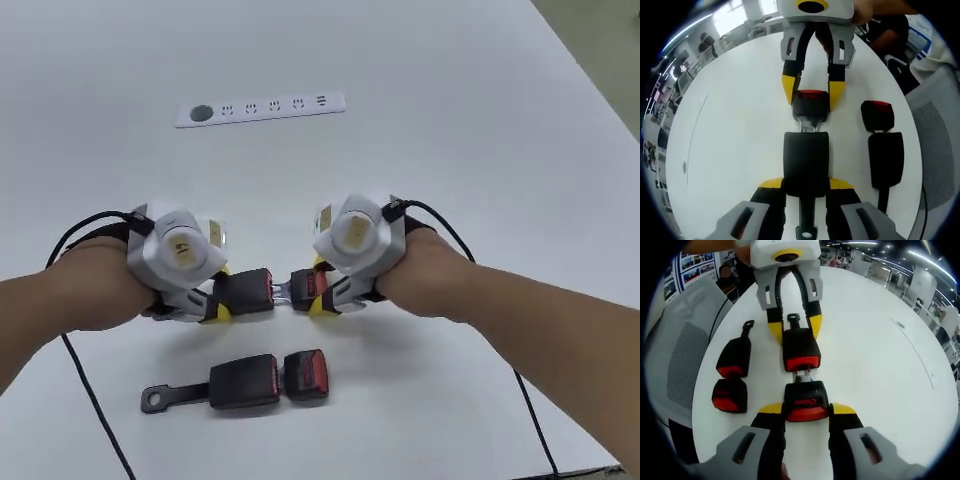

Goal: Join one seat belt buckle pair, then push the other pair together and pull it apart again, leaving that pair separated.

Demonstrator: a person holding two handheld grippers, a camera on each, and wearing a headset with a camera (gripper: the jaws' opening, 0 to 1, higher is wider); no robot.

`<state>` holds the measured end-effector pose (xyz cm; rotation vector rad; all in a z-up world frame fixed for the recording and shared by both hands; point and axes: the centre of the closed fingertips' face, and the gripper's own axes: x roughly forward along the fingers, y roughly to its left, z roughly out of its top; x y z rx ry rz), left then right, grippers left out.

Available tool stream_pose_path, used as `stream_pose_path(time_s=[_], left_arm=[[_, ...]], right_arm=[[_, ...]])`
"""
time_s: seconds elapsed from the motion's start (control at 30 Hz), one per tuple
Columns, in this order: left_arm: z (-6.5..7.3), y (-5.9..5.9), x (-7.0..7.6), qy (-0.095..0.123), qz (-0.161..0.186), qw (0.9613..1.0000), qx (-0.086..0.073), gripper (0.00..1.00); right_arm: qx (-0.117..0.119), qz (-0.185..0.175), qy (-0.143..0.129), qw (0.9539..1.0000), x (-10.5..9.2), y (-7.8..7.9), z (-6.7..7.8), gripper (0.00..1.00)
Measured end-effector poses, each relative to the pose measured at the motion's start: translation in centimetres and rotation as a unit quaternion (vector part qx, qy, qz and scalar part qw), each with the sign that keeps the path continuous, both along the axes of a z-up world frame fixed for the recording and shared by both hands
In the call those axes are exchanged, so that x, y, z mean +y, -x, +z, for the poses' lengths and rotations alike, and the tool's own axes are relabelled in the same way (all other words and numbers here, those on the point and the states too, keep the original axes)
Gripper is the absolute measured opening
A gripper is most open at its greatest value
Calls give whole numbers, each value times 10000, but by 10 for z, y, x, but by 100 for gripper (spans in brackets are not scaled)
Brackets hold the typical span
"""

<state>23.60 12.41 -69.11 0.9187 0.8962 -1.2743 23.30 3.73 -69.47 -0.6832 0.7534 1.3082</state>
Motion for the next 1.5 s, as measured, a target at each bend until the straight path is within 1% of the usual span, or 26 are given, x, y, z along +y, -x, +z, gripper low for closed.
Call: stream_pose_path(time_s=[0.1, 0.23, 0.47, 0.53, 0.6, 0.67, 0.77, 0.9, 1.07, 1.23, 1.43, 1.5], left_arm=[[2, 2, -2, -44, -20, 10000, 8, 30], [3, 3, -3, -56, -38, 10000, 32, 30], [4, 3, -3, 38, 1, 10000, 58, 30], [4, 4, -4, 29, -14, 10000, 61, 30], [5, 4, -5, -1, -55, 10000, 73, 29], [5, 4, -4, 29, -34, 9999, 98, 29], [4, 4, -4, 51, -22, 9999, 89, 29], [4, 4, -4, 58, -84, 9999, 127, 29], [3, 4, -4, -23, -125, 9998, 150, 29], [2, 3, -3, -8, -120, 9998, 152, 30], [0, 1, -1, -65, -110, 9998, 143, 30], [1, 2, -2, -58, -118, 9998, 154, 30]], right_arm=[[21, 32, 12, 10000, 0, 0, 0, 31], [-9, 84, 68, 9999, 2, -1, 3, 31], [-28, 130, 47, 9999, 10, -3, 3, 31], [15, 117, 18, 9999, 12, -3, 3, 31], [3, 123, 8, 9999, 13, -3, 3, 31], [-8, 106, 9, 9999, 14, -3, 3, 31], [8, 82, -21, 10000, 15, -3, 3, 30], [3, 59, -20, 10000, 16, -4, 2, 30], [-6, 70, 11, 10000, 16, -4, 2, 30], [11, 74, -15, 10000, 16, -5, 0, 31], [-9, 56, 0, 10000, 16, -3, 1, 31], [19, 44, -18, 10000, 16, -4, 0, 31]])
